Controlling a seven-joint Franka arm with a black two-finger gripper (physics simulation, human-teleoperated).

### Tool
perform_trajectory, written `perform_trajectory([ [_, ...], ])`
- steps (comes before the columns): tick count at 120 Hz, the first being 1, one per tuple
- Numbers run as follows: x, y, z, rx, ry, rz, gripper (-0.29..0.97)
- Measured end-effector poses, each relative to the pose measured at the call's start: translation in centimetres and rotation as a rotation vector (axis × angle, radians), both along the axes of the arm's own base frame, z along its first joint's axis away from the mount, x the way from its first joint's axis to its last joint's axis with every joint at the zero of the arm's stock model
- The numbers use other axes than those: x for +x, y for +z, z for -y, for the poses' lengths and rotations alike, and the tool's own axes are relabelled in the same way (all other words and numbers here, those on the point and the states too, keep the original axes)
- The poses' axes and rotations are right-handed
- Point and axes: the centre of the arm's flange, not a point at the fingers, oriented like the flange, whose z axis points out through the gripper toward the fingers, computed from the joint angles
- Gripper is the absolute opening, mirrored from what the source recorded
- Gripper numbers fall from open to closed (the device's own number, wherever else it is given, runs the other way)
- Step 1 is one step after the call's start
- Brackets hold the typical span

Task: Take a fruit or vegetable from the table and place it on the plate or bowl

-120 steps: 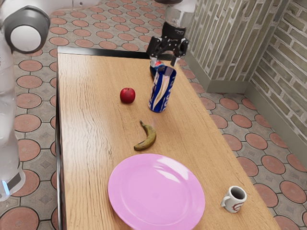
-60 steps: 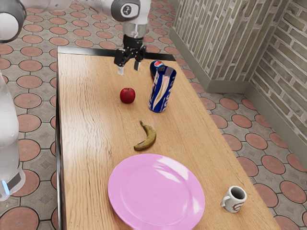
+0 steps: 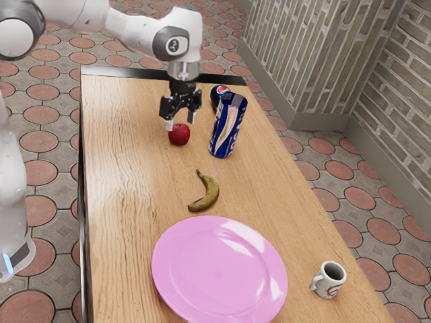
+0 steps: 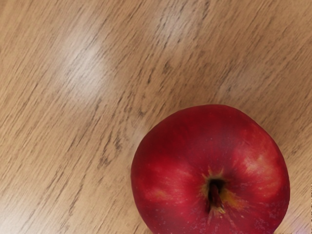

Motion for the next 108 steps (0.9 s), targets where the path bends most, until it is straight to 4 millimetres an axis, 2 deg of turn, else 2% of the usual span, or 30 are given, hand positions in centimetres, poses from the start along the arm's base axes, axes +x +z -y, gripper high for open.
perform_trajectory([
  [27,-0.4,-0.2,-0.6,0.006,0.006,0.033,0.68],
  [51,-0.9,-0.5,-2.2,0.007,0.025,0.041,0.68],
  [83,0.0,-2.8,-2.3,-0.017,0.02,0.018,0.68],
  [108,0.3,-3.3,-2.3,-0.024,0.017,0.022,0.68],
])
